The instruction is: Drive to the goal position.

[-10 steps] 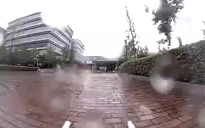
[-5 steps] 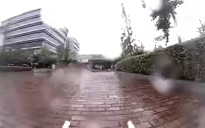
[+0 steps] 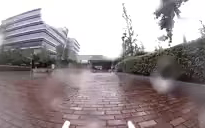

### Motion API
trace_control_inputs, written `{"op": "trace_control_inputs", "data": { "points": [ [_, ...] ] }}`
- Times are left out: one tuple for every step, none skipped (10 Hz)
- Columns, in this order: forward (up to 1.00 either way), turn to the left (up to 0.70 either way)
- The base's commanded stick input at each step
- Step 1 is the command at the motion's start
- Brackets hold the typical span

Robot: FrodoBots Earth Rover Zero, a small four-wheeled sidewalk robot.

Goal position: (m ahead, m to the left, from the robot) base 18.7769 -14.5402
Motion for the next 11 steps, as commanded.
{"op": "trace_control_inputs", "data": {
  "points": [
    [0.70,0.00],
    [0.70,0.00],
    [0.70,0.00],
    [0.70,0.00],
    [0.70,0.00],
    [0.70,0.00],
    [0.70,0.00],
    [0.70,0.00],
    [0.70,0.00],
    [0.70,0.00],
    [0.70,0.00]
  ]
}}
